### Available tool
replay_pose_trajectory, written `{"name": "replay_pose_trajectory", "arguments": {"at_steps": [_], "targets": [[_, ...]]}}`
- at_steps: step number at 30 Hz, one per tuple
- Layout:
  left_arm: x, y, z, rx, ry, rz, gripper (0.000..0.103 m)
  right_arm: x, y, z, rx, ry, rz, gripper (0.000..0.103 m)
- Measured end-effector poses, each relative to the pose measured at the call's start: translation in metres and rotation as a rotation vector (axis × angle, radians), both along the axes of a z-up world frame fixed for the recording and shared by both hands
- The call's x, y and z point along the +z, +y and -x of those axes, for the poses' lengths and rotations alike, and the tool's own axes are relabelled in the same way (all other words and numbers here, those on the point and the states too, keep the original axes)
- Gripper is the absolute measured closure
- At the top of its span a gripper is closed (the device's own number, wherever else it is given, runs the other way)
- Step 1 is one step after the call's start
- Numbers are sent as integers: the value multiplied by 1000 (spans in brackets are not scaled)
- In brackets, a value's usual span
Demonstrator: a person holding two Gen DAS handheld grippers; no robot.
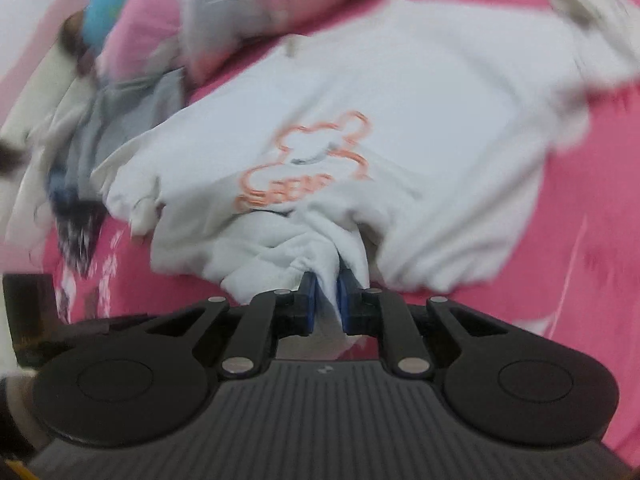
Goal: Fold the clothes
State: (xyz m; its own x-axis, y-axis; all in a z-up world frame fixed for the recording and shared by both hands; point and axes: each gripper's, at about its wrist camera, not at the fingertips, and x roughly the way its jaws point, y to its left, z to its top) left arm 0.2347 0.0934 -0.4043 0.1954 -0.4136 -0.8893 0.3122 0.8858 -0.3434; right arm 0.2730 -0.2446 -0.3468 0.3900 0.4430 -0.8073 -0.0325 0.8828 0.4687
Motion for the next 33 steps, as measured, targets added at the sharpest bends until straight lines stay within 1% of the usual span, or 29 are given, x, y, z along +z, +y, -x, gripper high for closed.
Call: {"name": "replay_pose_trajectory", "arguments": {"at_steps": [2, 5, 7, 8, 11, 13, 14, 18, 19, 22, 25, 28, 33], "targets": [[-2, -4, -2, 5, 0, -3, 50, -15, 6, 1, 54, 3, 39, 92], [-3, -11, -10, 17, -4, -6, 48, -32, 13, 4, 183, -39, 139, 90], [-5, -13, -16, 35, 3, -4, 48, -34, 14, 5, 232, -62, 160, 87], [-5, -13, -18, 44, 6, 0, 48, -32, 13, 4, 243, -59, 163, 86], [-3, -8, -20, 59, 7, 2, 47, -12, 16, 5, 272, -52, 222, 77], [0, -3, -20, 69, 0, 3, 45, 1, 17, 5, 290, -47, 264, 60], [1, 1, -21, 76, -4, 5, 45, 11, 19, 8, 308, -72, 291, 59], [4, 18, -27, 125, -8, 16, 45, 45, 37, 20, 432, -207, 403, 58], [4, 23, -28, 141, -9, 19, 45, 50, 43, 21, 466, -234, 411, 58], [6, 41, -33, 188, -12, 29, 45, 56, 76, 27, 623, -326, 413, 58], [7, 58, -36, 220, -25, 30, 45, 49, 111, 26, 738, -373, 386, 58], [8, 73, -37, 241, -34, 34, 45, 29, 149, 27, 860, -409, 443, 58], [4, 97, -35, 262, -23, 38, 45, 4, 174, 17, 982, -462, 575, 58]]}}
